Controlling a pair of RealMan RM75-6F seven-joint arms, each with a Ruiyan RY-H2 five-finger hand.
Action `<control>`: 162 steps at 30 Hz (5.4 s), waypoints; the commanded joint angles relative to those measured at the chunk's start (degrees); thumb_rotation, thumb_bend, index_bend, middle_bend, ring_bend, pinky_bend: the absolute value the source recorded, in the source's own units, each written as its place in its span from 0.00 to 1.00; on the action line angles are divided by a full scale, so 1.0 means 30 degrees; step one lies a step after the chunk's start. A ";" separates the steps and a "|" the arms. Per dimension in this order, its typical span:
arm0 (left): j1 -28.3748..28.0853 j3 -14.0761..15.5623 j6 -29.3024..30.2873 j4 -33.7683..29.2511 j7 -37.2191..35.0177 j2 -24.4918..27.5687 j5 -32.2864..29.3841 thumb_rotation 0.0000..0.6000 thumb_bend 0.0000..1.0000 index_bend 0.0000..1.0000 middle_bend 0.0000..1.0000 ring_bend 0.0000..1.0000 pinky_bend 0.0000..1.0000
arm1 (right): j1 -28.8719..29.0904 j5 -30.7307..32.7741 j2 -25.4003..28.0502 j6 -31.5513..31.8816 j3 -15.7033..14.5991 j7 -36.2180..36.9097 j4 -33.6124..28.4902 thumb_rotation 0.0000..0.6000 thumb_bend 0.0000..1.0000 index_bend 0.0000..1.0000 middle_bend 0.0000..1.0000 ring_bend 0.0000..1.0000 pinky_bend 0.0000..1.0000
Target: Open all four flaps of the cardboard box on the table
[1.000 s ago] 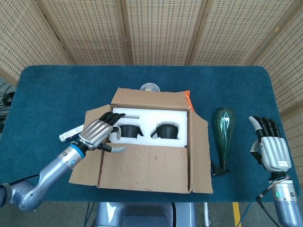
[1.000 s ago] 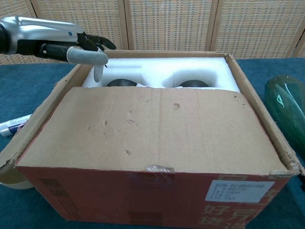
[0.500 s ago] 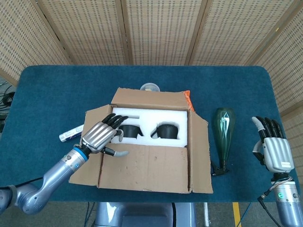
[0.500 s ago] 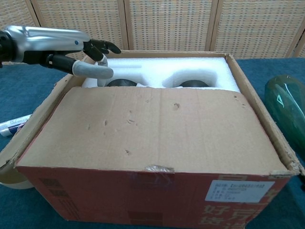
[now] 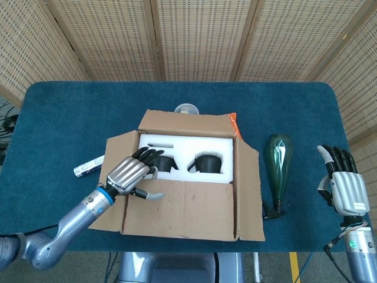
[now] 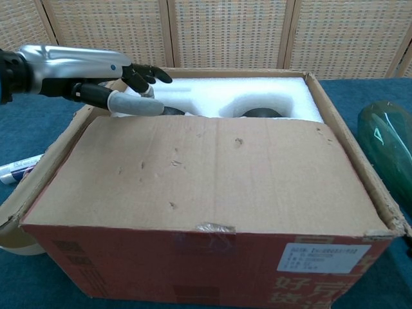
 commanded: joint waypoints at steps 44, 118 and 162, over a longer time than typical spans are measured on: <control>0.2780 -0.4524 -0.7120 -0.3217 -2.4694 0.6679 0.7929 0.12 0.09 0.44 0.00 0.00 0.00 | 0.0255 0.0104 -0.0304 -0.0172 0.0164 -0.0863 -0.0312 1.00 0.97 0.06 0.09 0.00 0.00; -0.1137 0.7551 0.3179 -0.0597 -3.3749 1.0904 2.1661 0.09 0.10 0.39 0.00 0.00 0.00 | 0.0409 0.0218 -0.0207 -0.0347 0.0151 -0.1290 -0.0663 1.00 0.97 0.06 0.09 0.00 0.00; 1.3609 0.3085 1.4999 0.2653 -0.4465 0.2975 0.8198 0.73 0.16 0.32 0.00 0.00 0.00 | 0.0356 0.0383 0.0064 -0.0810 -0.0382 -0.1888 0.0131 1.00 0.98 0.06 0.09 0.00 0.00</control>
